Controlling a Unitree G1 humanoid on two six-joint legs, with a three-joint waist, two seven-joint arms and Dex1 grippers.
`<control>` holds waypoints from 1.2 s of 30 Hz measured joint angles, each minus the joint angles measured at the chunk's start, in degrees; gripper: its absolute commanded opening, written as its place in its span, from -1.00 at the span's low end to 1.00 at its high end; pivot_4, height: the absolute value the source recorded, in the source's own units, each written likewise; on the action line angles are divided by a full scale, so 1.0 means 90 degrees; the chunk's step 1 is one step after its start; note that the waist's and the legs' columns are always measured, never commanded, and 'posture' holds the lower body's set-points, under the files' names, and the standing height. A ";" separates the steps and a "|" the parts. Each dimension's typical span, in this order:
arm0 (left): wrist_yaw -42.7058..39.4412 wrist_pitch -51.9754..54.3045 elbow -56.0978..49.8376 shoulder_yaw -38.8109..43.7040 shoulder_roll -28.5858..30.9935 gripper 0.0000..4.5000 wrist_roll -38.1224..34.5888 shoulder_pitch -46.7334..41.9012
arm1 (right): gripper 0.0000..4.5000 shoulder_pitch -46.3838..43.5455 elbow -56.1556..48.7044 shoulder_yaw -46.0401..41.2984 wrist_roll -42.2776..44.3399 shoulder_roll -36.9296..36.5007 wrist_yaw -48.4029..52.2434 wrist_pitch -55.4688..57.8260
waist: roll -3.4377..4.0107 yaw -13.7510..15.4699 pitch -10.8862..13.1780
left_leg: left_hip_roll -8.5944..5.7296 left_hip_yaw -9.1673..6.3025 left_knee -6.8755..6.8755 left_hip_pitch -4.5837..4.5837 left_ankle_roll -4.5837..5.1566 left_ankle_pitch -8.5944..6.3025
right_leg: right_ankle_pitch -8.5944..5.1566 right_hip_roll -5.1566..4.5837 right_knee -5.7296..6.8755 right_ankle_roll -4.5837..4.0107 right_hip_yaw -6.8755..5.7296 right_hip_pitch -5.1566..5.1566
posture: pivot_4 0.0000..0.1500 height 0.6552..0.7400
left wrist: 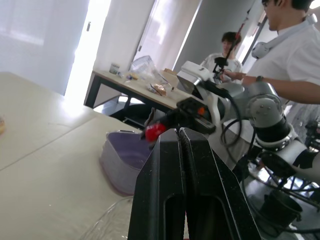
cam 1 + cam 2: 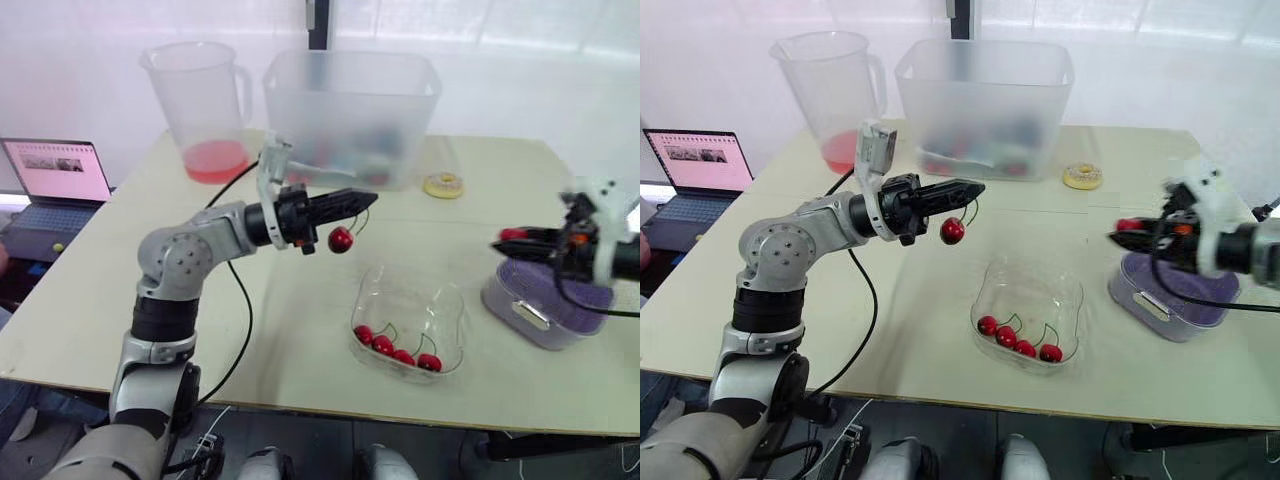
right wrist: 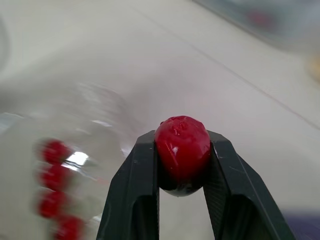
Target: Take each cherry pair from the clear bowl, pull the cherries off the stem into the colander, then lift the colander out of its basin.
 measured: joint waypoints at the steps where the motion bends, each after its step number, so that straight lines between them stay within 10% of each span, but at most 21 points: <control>1: 0.0016 0.0006 0.0000 -0.0001 -0.0014 -1.00 -0.0002 0.0004 | -0.70 0.0057 0.0190 0.0069 -0.0205 -0.0020 0.0104 -0.0164 | 0.0000 -0.0013 0.0000 | 0.0003 0.0001 0.0000 0.0001 0.0000 0.0000 | 0.0000 0.0002 0.0000 0.0000 0.0000 0.0000 | 1.00 0.24; 8: 0.0117 -0.0084 -0.0205 -0.0021 -0.0083 -1.00 0.0009 0.0227 | -0.70 0.0110 0.1374 0.1219 -0.1675 0.0055 0.0271 -0.1227 | 0.0005 -0.0009 0.0002 | 0.0009 0.0002 0.0000 0.0004 -0.0010 0.0005 | 0.0000 0.0006 0.0004 0.0001 0.0000 0.0000 | 1.00 0.24; 16: 0.0433 -0.0038 -0.0552 -0.0003 -0.0118 -1.00 -0.0145 0.0494 | 0.95 -0.0029 0.2041 0.1348 -0.2164 0.0128 0.0595 -0.1551 | 0.0006 0.0006 0.0002 | 0.0008 0.0003 0.0001 0.0004 -0.0013 0.0007 | 0.0000 0.0004 0.0005 0.0001 -0.0002 0.0000 | 1.00 0.24; 27: 0.0648 -0.0103 -0.0528 0.0141 -0.0364 -1.00 -0.0329 0.0454 | 0.98 -0.1149 0.1281 0.0017 -0.0803 0.0082 0.1314 -0.0327 | 0.0020 -0.0010 0.0011 | 0.0023 -0.0003 0.0002 0.0006 -0.0020 0.0011 | 0.0000 0.0014 0.0005 0.0001 -0.0005 0.0001 | 1.00 0.24; 36: 0.0697 -0.0049 -0.0470 0.0167 -0.0545 -1.00 -0.0555 0.0266 | 0.98 -0.1611 -0.1148 0.0359 0.2503 0.3478 -0.0634 0.1612 | 0.0014 0.0021 0.0022 | 0.0017 -0.0038 0.0003 -0.0002 -0.0040 0.0022 | 0.0001 0.0025 0.0009 -0.0002 -0.0013 0.0011 | 1.00 0.24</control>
